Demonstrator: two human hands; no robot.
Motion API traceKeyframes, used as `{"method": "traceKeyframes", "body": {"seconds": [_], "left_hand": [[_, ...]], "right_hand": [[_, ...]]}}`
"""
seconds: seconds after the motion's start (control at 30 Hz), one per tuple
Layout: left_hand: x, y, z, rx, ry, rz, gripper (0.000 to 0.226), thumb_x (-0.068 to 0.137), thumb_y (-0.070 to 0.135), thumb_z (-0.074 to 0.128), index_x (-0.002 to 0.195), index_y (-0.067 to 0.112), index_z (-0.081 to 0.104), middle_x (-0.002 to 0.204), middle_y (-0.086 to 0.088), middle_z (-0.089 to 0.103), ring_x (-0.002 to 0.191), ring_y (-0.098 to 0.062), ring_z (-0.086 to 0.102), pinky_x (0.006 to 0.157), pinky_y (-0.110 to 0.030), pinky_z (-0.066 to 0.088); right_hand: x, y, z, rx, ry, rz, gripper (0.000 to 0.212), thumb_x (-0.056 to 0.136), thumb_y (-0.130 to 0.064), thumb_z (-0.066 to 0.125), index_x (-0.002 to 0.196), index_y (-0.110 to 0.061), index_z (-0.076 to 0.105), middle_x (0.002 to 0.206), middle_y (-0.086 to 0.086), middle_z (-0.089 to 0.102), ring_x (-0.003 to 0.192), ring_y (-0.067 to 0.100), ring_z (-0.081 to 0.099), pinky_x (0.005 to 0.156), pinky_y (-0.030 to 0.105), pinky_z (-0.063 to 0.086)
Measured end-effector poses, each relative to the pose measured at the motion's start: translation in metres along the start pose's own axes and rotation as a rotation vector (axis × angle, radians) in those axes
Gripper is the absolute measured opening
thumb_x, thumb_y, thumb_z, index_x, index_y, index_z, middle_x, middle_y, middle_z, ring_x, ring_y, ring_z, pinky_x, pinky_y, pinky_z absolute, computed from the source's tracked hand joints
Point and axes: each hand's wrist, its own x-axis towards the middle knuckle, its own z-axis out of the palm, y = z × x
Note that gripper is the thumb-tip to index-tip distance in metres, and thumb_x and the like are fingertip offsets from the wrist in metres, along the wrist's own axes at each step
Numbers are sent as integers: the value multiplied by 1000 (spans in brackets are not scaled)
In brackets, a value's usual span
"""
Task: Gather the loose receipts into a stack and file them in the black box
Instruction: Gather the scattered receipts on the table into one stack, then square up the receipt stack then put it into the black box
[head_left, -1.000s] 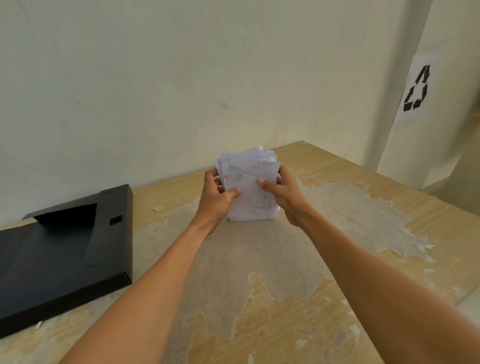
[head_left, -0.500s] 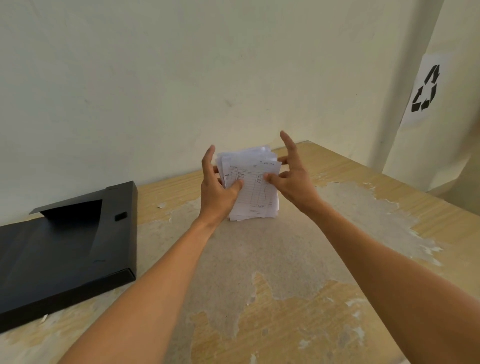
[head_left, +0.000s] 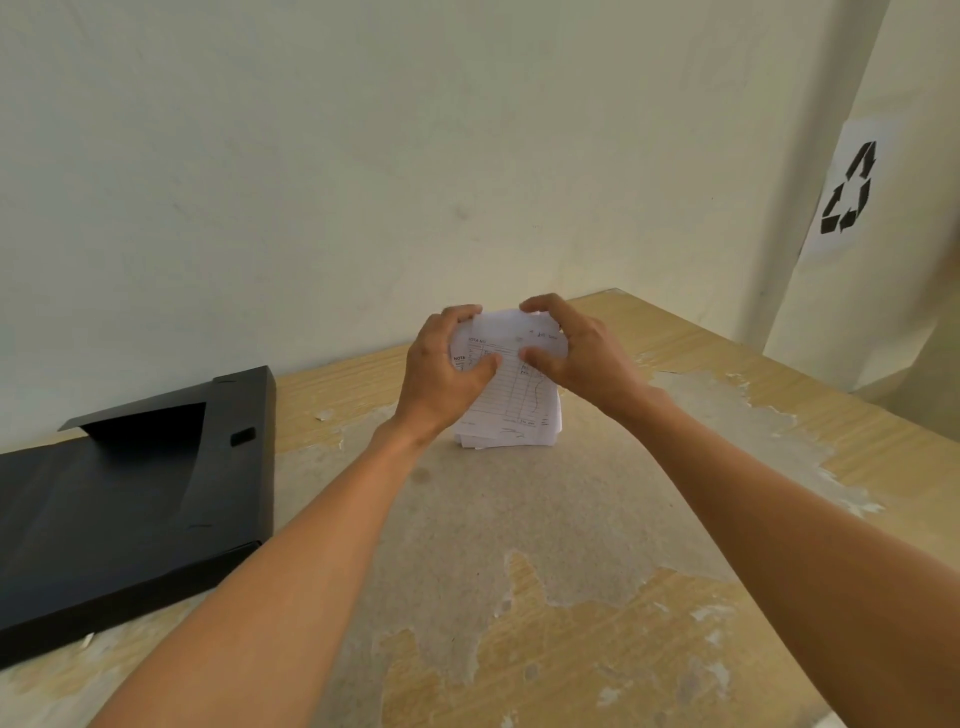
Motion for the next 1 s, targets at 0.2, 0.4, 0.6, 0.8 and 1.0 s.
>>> {"method": "traceKeyframes", "body": {"seconds": [0.2, 0.4, 0.6, 0.8, 1.0], "left_hand": [[4, 1, -3, -2, -12, -23, 60, 77, 24, 77, 130, 20, 50, 124, 1, 55, 108, -8, 52, 95, -33, 49], [3, -1, 0, 93, -86, 103, 49, 92, 10, 55, 139, 24, 47, 123, -6, 42, 105, -4, 45, 87, -4, 40], [6, -2, -2, 85, -15, 70, 34, 83, 4, 64, 117, 8, 61, 117, -10, 52, 105, -11, 51, 90, -1, 36], [6, 6, -5, 91, -63, -8, 49, 81, 3, 62, 129, 12, 49, 119, 1, 49, 104, -10, 47, 91, -22, 44], [22, 4, -22, 358, -126, -1, 29, 71, 26, 71, 80, 17, 46, 79, 4, 49, 76, -18, 47, 56, -25, 32]], "right_hand": [[4, 0, -1, -5, -16, -21, 55, 84, -26, 66, 136, -29, 48, 124, 5, 61, 108, 23, 57, 91, 41, 50], [5, 2, 2, -6, -19, -18, 53, 86, -29, 64, 136, -30, 49, 118, 8, 62, 105, 24, 57, 90, 45, 50], [-5, 4, 9, 376, 25, 234, 75, 79, -25, 73, 139, -34, 29, 106, 12, 62, 93, 25, 64, 80, 37, 55], [-9, 8, 21, 626, -154, 364, 30, 89, -7, 60, 118, 1, 57, 118, 19, 64, 110, 33, 61, 96, 48, 50], [9, -5, 16, 387, -83, 225, 32, 88, -11, 60, 119, -8, 54, 114, 15, 63, 102, 33, 60, 86, 48, 52]]}}
